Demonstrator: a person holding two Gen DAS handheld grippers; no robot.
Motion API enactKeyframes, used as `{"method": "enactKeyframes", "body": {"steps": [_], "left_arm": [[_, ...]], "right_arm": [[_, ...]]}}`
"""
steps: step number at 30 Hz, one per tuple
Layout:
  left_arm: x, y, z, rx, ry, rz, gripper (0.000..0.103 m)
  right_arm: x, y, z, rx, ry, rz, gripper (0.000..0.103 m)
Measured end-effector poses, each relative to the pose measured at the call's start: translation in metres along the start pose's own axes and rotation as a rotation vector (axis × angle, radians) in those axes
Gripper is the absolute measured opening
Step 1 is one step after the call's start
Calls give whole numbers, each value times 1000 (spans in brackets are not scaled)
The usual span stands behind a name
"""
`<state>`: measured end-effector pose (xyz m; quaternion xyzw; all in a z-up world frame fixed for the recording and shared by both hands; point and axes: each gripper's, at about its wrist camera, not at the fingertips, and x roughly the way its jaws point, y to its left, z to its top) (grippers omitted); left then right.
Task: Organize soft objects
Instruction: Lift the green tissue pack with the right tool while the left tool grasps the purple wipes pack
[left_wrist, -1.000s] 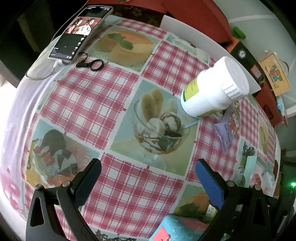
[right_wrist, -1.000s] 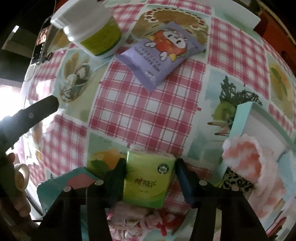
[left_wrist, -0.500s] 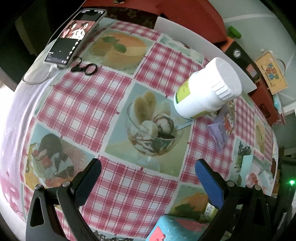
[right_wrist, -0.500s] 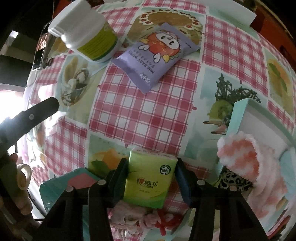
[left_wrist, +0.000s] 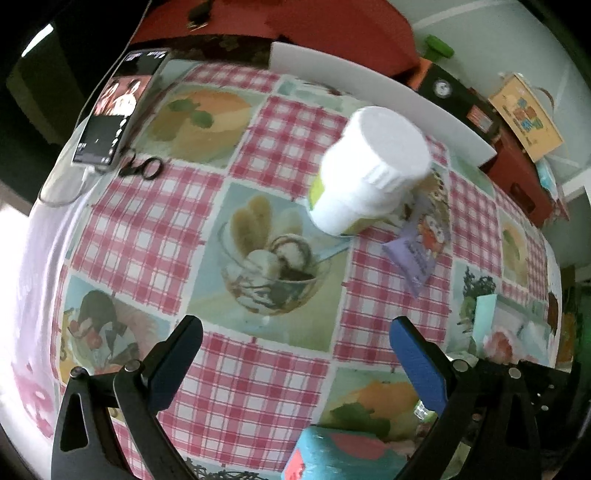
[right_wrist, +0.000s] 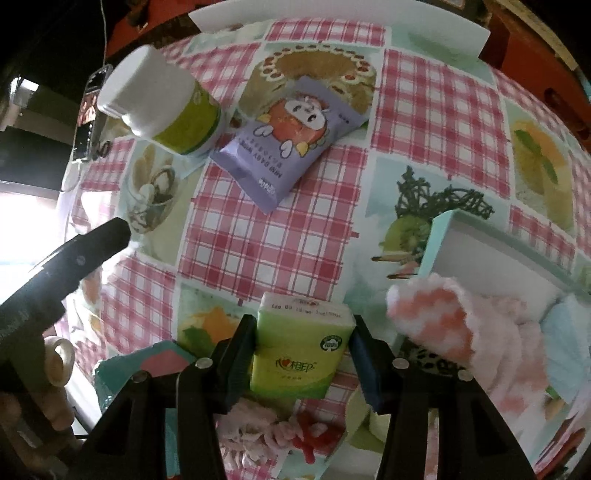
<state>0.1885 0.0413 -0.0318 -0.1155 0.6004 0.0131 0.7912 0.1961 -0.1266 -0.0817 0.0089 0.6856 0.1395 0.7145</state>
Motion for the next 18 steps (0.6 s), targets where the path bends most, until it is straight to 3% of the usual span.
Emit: {"method": "enactKeyframes", "body": {"steps": [7,18], "left_arm": [[-12,-28,5,93,-31,-7,101],[-21,-60,10,160,-39,-13,100]], "right_arm": [[-24,-16,-3,6,-36,27,51],[-51,-48,-9,34,-84,79,50]]}}
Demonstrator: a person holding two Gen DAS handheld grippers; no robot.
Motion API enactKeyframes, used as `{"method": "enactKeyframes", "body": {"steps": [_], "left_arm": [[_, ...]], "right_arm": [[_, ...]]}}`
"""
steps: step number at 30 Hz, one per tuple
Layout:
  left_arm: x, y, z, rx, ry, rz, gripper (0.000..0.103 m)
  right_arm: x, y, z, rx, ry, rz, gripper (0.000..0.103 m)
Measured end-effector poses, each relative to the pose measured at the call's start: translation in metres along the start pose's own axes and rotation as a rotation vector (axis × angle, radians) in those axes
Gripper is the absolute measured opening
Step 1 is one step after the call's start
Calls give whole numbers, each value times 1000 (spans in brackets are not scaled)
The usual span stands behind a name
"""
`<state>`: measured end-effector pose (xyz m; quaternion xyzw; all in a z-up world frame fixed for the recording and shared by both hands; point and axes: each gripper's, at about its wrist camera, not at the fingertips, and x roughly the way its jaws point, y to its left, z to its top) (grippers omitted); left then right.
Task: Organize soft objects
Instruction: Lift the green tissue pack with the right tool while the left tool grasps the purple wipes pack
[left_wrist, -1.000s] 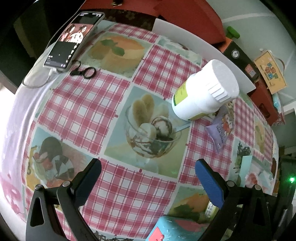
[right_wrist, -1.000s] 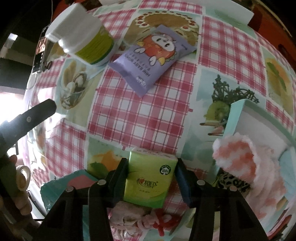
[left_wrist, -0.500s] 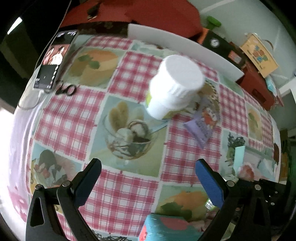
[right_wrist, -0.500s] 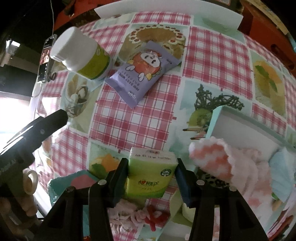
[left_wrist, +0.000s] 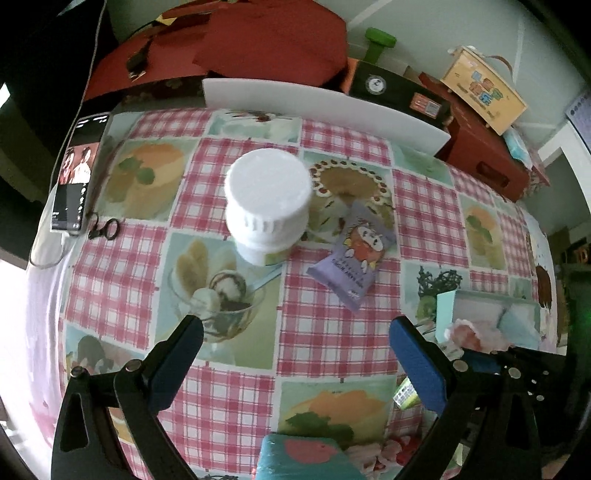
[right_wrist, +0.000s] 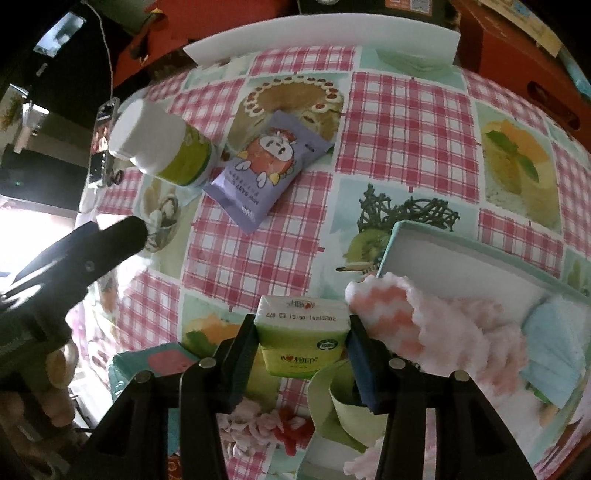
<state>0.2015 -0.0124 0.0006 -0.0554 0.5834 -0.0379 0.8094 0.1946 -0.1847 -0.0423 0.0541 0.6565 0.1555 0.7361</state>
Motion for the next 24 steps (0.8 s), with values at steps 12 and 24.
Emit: {"method": "enactKeyframes", "body": {"steps": [12,24], "left_arm": [[1,-33,19,79,12,-5,94],[36,-64,41,162,91,16,94]], "right_arm": [[-69,-36,1,53,-128,58,50],[-90,-70,-7,98,-159,14,50]]}}
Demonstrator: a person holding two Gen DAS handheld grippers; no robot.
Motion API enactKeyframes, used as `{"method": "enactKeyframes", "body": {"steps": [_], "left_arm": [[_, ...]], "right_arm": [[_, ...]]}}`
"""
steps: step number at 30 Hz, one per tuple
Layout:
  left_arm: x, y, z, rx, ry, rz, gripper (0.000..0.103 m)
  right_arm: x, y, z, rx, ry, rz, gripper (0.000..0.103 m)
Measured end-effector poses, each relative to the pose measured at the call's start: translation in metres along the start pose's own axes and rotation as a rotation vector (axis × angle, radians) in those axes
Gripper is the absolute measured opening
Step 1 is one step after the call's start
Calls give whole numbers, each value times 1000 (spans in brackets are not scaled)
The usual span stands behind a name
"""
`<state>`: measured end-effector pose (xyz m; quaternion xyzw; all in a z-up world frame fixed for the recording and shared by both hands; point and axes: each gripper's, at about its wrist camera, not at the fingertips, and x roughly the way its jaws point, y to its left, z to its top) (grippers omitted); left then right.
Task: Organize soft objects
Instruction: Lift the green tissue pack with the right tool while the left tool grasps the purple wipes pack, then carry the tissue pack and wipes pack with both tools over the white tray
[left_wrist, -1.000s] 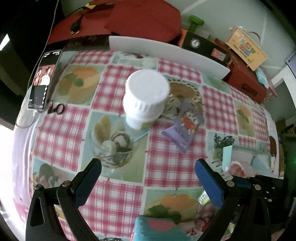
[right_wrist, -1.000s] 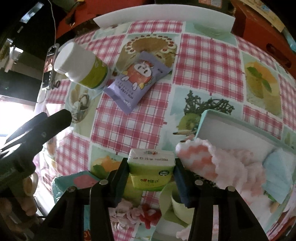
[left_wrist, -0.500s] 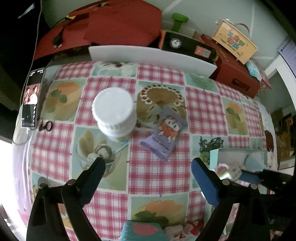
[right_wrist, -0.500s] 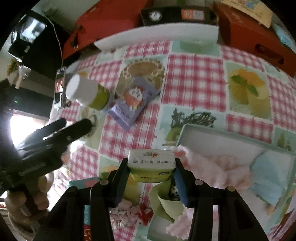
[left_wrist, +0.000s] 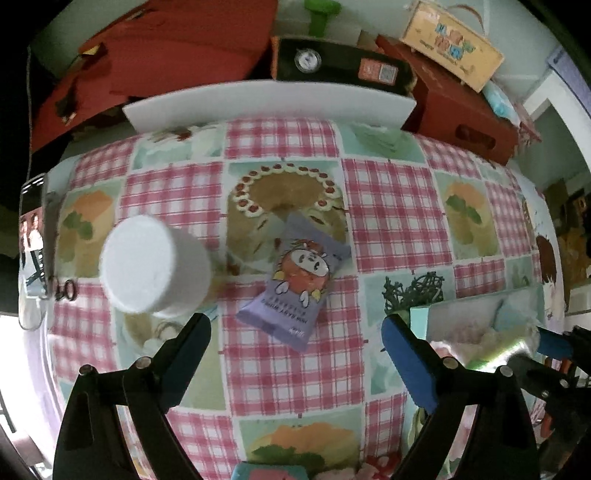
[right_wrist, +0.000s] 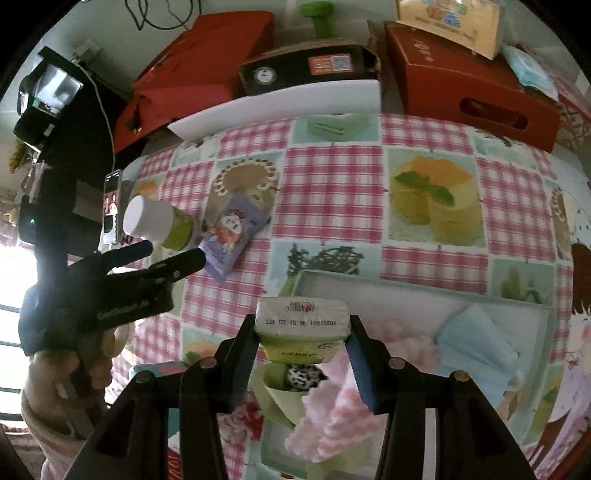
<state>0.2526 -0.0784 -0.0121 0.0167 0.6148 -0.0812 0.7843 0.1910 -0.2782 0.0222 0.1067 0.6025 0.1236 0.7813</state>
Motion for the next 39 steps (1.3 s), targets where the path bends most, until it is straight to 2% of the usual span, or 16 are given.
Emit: {"method": "enactKeyframes", "body": {"steps": [3,4,5,6,14,23,31,39], "left_arm": [[15,-4,7,16,26,29,93],[19,-4,8,21,33,35,89],[23,-6,10,28,43,41,77],[29,-7,11,32,56,43,72],[58,-10,15,44,101,84,70],[69,-9,18,66,124,105,51],[61,-9,6,64,112,94,47],[16,-15,-7,44,43,51,46]], "right_arm": [[3,-5,1,10,3,-7,50],[2,-7,1,12,3,-10,50],[2,-9,1,13,4,-11,50],[2,-11,1,16,4,-10,50],[2,-21,1,26,5,-12,50],[4,-25,1,33,9,-8,50],[2,-25,-1,44,9,-8,50],[-19,-18,-11,41,-17,-3,50]]}}
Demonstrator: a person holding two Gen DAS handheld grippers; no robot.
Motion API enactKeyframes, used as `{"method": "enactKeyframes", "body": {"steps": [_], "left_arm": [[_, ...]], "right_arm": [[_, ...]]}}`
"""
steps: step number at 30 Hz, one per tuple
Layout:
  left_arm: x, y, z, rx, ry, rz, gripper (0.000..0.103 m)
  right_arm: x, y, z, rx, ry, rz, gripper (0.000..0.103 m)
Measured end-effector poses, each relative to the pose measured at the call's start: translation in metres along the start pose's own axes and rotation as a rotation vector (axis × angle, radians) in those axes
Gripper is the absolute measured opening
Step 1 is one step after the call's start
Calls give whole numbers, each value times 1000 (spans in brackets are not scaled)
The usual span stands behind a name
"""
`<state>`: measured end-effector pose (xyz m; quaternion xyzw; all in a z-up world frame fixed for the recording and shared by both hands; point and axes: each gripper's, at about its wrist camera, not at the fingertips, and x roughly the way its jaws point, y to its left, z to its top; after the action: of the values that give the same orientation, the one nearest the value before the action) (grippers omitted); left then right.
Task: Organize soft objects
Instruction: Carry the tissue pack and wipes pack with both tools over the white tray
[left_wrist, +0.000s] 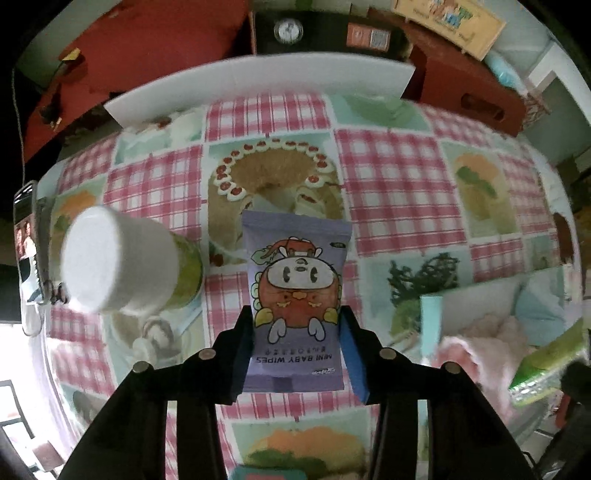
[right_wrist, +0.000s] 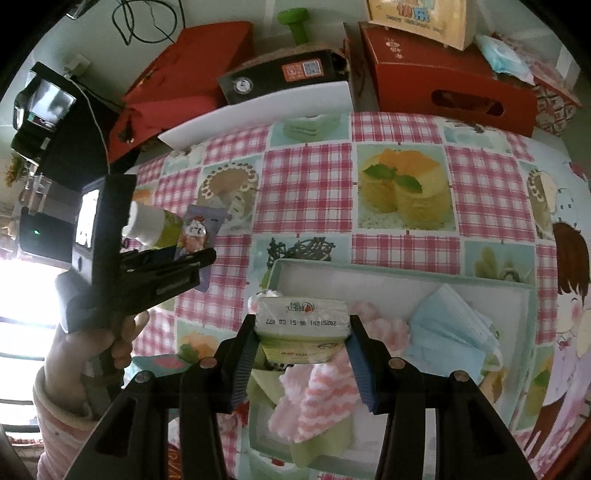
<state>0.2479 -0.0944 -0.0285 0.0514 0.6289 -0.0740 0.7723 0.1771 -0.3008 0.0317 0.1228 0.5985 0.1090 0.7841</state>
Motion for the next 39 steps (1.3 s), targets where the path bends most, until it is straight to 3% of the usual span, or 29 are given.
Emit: {"method": "enactKeyframes", "body": {"steps": [23,39], "left_arm": [[-144,-20,-103,-57,-256,-128,46],[-162,-88,-141,40,-271,-135,46]], "right_arm": [[-77,5,-76,4,-75,2,50],[-100,-62,-134,123,-101,-6,50]]}}
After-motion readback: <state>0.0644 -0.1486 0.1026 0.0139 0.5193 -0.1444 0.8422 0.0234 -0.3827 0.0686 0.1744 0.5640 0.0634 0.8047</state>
